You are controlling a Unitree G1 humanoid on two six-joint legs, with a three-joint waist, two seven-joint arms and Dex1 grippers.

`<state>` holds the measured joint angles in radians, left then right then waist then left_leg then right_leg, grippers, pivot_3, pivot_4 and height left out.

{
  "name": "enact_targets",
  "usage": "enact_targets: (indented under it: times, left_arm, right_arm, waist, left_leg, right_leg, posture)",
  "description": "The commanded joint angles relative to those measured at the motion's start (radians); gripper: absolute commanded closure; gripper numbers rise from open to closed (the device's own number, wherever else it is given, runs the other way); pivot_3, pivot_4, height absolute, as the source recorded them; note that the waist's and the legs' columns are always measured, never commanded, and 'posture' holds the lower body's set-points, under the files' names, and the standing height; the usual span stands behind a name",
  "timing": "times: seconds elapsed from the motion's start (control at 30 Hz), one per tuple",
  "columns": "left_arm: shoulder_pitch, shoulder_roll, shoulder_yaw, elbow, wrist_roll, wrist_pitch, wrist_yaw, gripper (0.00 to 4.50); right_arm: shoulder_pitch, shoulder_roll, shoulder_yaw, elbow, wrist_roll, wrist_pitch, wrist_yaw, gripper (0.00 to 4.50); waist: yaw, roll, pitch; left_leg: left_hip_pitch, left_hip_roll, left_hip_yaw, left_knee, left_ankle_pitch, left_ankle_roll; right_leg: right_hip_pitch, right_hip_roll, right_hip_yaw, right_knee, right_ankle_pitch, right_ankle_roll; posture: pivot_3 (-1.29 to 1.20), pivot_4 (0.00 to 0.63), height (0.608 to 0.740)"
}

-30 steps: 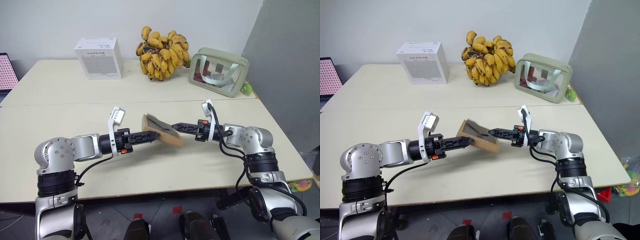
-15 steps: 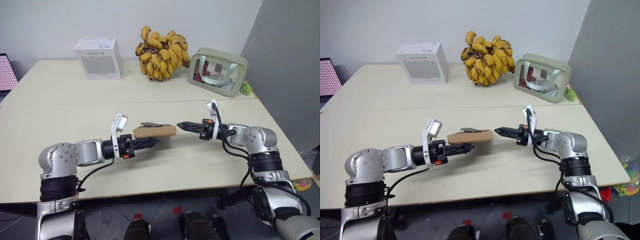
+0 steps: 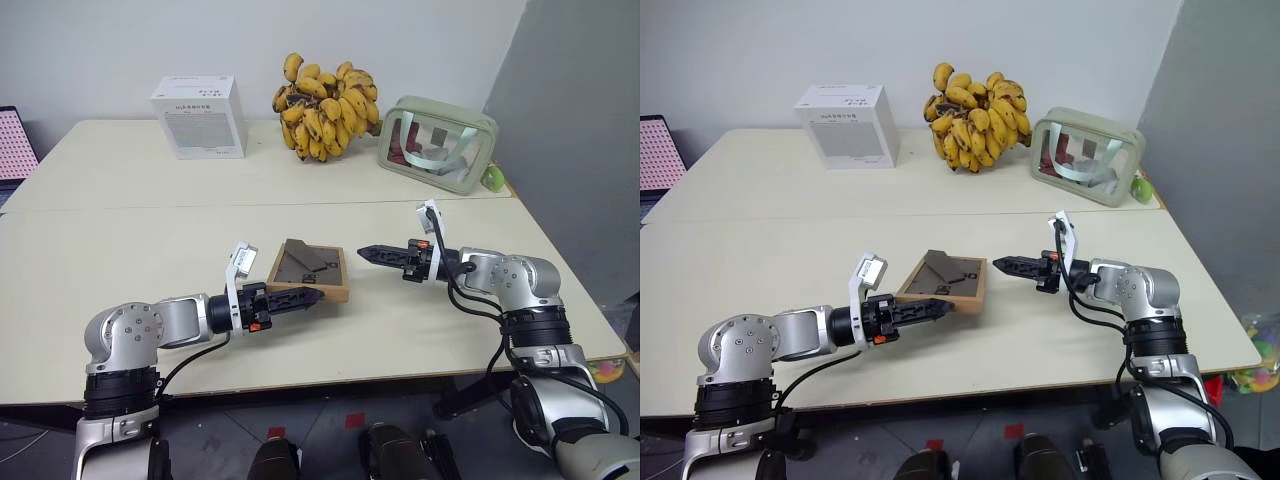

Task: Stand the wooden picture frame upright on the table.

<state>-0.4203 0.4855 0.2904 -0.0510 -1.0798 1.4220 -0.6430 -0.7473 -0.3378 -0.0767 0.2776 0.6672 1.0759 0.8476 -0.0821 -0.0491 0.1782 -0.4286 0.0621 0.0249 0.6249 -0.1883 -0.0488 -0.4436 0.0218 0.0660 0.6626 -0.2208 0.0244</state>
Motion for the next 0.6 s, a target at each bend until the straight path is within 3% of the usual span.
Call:
enact_targets:
  times: [0.03,0.23,0.43,0.6]
  left_arm:
    - [0.014,-0.069,0.092,-0.036,-0.103,0.032,0.097,0.44]
    - [0.039,-0.185,0.193,0.003,-0.197,0.058,0.321,0.44]
    - [0.018,-0.243,0.257,0.07,-0.284,0.015,0.507,1.49]
    - [0.054,-0.305,0.275,0.097,-0.396,-0.056,0.687,1.49]
  right_arm:
    - [0.014,-0.01,-0.005,-0.051,0.013,-0.002,0.004,2.39]
    - [0.021,-0.008,-0.005,-0.051,0.009,-0.006,-0.005,2.39]
    - [0.025,-0.013,-0.004,-0.055,0.008,-0.005,-0.007,2.39]
    - [0.033,-0.015,-0.008,-0.066,0.009,-0.003,-0.015,2.39]
  waist:
    - [0.0,0.0,0.0]
    - [0.001,0.0,0.0]
    - [0.001,0.0,0.0]
    - [0.002,0.0,0.0]
  left_leg:
    - [0.0,0.0,0.0,0.0,0.0,0.0]
    - [0.0,0.0,0.0,0.001,0.0,0.0]
    - [0.001,0.0,0.0,0.003,0.0,0.0]
    - [0.001,-0.001,0.0,0.003,0.0,0.0]
  right_leg:
    - [0.0,0.0,0.0,0.0,0.0,0.0]
    - [0.001,0.0,0.0,0.0,0.001,0.002]
    - [0.002,0.0,0.0,0.0,0.001,0.002]
    - [0.002,0.0,0.001,0.0,0.002,0.003]
  posture:
    - [0.0,0.15,0.74]
    - [0.0,0.15,0.74]
    - [0.0,0.15,0.74]
    - [0.0,0.15,0.74]
